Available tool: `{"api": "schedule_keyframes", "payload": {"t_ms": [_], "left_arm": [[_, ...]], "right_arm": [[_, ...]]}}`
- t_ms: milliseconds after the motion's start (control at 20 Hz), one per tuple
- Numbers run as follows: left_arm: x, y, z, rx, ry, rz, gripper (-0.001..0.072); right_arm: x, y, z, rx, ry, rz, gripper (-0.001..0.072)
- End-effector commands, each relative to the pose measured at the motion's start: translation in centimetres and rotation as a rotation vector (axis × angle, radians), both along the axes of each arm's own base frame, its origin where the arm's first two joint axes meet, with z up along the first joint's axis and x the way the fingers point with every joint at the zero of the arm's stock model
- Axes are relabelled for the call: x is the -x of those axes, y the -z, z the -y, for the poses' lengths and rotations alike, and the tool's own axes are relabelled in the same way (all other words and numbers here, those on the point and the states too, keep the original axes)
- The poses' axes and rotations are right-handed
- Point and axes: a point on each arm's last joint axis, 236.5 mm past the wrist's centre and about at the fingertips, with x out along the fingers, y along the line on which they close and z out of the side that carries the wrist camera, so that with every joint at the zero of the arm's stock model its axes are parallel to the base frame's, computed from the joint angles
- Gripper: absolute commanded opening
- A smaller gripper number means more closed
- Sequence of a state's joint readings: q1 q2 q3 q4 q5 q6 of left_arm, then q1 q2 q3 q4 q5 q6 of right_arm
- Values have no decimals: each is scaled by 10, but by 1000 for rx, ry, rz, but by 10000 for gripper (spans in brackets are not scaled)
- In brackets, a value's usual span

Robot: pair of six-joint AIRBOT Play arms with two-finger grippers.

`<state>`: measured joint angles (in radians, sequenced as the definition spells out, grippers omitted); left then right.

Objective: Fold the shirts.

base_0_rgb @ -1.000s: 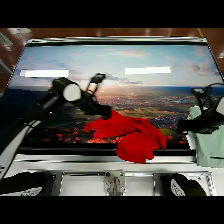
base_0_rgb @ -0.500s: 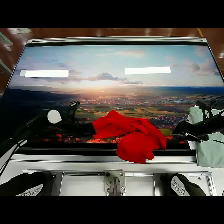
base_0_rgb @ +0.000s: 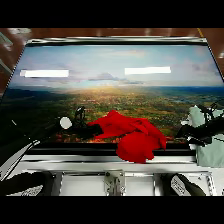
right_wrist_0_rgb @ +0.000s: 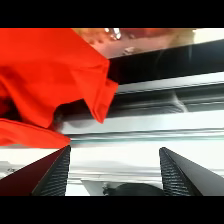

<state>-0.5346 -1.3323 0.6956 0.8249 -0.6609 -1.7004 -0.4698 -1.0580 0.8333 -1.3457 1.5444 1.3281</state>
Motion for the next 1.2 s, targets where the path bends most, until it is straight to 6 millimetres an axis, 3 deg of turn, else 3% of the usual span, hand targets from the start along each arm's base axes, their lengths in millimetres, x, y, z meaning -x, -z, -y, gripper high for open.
{"api": "schedule_keyframes", "payload": {"t_ms": [0, 50, 150, 200, 250, 350, 400, 850, 950, 1050, 1100, 1150], "left_arm": [[-11, 0, 14, 40, -61, 31, 611], [-9, 4, 15, 35, -57, 22, 575], [-2, 12, 16, 30, -55, -12, 574], [-1, 13, 19, 39, -65, -26, 505], [0, 12, 22, 48, -71, -34, 305], [2, 12, 23, 49, -66, -37, 100], [3, 11, 23, 50, -60, -36, 42], [-11, -35, 19, 77, -17, 117, 42], [-21, -47, 16, 85, -22, 176, 41], [-30, -58, 13, 97, -40, 215, 42], [-33, -63, 11, 103, -48, 226, 42], [-38, -71, 8, 111, -54, 245, 41]], "right_arm": [[3, 1, 5, 20, -2, -12, 684], [4, 3, 4, 19, -2, -14, 684], [10, 14, 0, 5, 3, -33, 684], [16, 22, -4, -5, 7, -49, 684], [21, 33, -10, -22, 14, -58, 684], [24, 50, -23, -64, 42, -46, 684], [22, 57, -28, -75, 61, -31, 684], [10, 89, -51, -132, 154, 66, 679], [8, 93, -59, -133, 128, 65, 560], [5, 100, -76, -166, 104, 44, 557], [5, 105, -84, -175, 85, 32, 417], [5, 108, -88, -171, 59, 19, 193]]}}
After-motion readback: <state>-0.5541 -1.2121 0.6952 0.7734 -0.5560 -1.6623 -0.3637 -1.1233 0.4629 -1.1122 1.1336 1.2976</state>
